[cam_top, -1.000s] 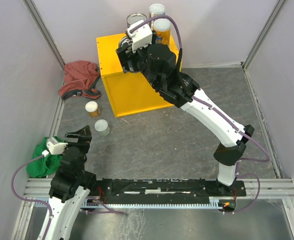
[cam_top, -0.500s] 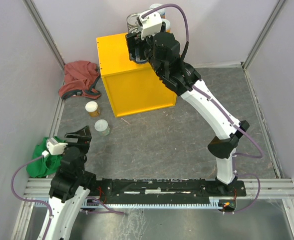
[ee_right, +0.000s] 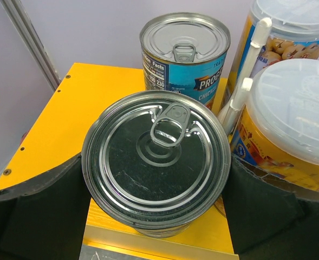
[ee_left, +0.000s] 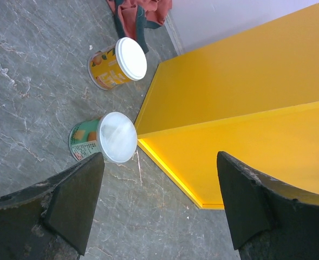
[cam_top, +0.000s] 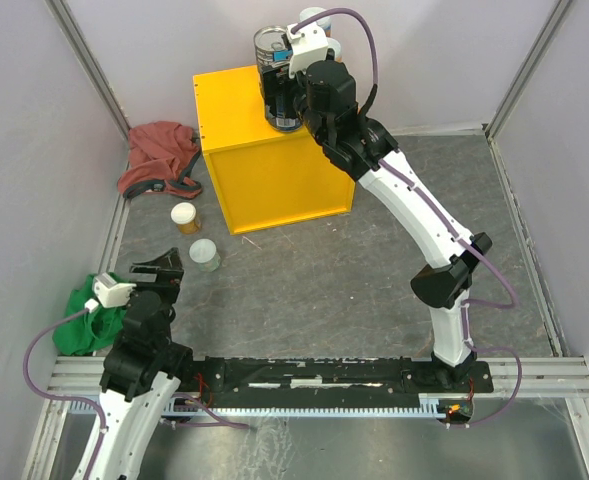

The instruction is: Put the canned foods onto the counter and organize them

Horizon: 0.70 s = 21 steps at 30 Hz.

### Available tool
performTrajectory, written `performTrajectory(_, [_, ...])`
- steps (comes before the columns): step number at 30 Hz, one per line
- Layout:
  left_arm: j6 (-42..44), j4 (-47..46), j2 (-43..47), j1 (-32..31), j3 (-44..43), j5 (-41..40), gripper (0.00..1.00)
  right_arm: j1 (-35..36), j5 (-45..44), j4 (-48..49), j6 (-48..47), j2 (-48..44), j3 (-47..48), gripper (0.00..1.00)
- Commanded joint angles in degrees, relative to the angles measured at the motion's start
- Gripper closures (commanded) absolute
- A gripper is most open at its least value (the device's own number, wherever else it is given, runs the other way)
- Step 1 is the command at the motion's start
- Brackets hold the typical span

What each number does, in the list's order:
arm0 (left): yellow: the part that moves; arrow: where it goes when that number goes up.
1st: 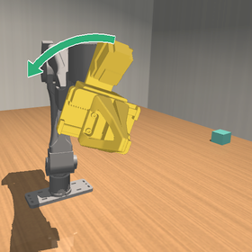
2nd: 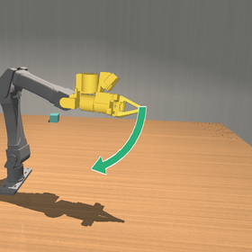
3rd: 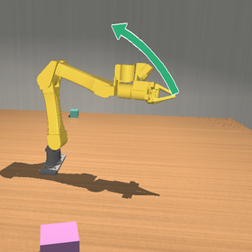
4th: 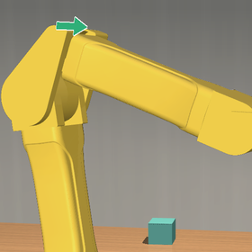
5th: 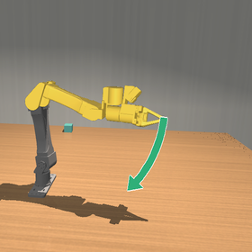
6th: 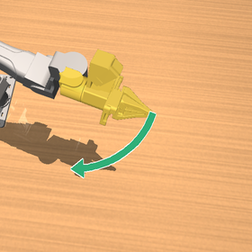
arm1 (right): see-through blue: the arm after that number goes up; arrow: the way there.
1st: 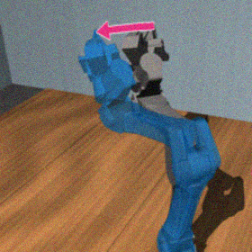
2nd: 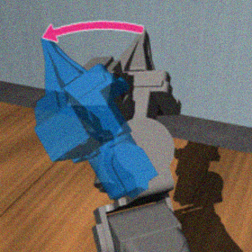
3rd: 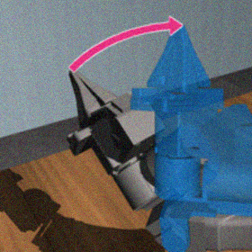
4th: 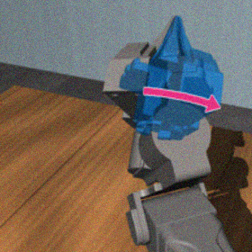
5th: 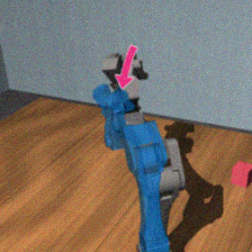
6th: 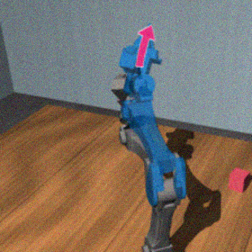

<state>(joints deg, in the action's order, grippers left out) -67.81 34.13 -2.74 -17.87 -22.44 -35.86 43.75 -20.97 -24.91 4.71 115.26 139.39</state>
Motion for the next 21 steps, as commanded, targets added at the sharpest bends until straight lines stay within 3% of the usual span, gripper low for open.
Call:
performTrajectory(1, [3.01, -4.44, -2.04, -0.07, -0.93, -0.11, 0.1, -0.07, 1.11, 11.46, 1.87, -2.15, 5.54, 0.99])
performTrajectory(11, [3.04, -5.42, -2.39, -0.07, -0.32, 1.09, 0.1, -0.07, 0.4, 10.19, 2.66, -0.93, 5.67, 0.95])
performTrajectory(17, [3.2, -5.42, -2.12, -0.06, 0.05, 1.4, 0.08, -0.06, -1.22, 9.88, 2.49, -0.93, 4.78, 0.37])
performTrajectory(21, [2.97, -5.86, -1.87, -0.07, 0.82, 1.66, 0.07, 0.02, -1.08, 10.26, 2.05, -1.13, 4.66, 0.14])
